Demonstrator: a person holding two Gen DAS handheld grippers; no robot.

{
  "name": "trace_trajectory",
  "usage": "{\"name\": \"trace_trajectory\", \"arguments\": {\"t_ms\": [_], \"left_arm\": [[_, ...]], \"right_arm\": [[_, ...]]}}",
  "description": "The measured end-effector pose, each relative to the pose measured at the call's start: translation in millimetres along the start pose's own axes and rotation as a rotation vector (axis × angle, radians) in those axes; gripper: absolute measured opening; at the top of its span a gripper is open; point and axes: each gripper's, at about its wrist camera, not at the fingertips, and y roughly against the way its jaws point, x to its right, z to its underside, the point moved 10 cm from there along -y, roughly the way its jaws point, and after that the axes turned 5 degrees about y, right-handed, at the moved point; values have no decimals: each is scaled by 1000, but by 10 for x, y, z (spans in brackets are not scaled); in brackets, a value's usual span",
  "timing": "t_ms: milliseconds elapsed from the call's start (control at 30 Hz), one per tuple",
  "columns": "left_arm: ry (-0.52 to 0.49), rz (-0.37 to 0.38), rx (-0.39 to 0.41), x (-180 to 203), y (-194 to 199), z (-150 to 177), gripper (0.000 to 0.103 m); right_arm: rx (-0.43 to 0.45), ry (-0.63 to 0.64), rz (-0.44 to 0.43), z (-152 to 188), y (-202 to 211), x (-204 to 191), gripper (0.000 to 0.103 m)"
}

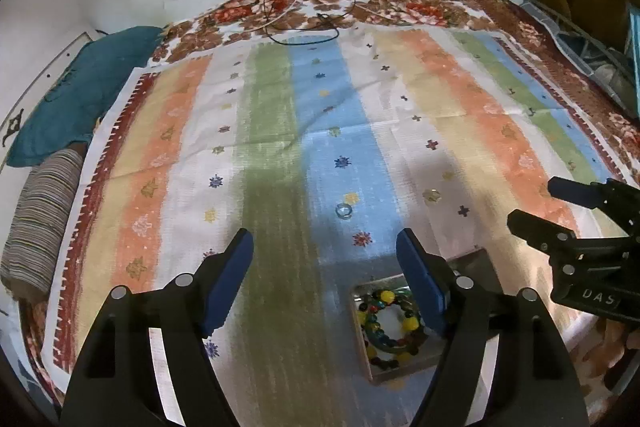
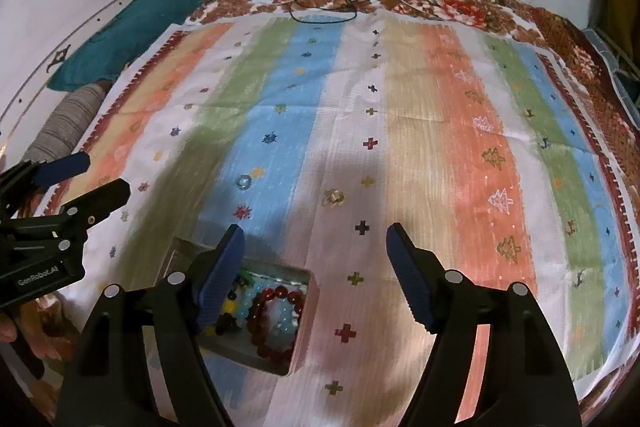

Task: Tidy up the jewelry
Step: 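Move both open tools from the tin toward the silver and gold rings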

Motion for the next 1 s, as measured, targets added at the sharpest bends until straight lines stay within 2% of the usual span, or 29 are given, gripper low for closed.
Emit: {"name": "trace_trajectory", "arguments": {"t_ms": [200,533,800,1000], "left_arm": [[1,-35,-39,-58,-223,-30,77],[134,37,-155,-138,-665,-95,77],[154,90,-219,-42,-922,-89,77],[156,87,-261,-46,-1118,-56,77]], "right_arm": [[-39,-12,12,-29,-167,82,75],[-86,-6,31,-68,-396,136,76],[-134,-6,18,-78,-641,126,76],[-158,2,21,-83,-791,119,76]]}}
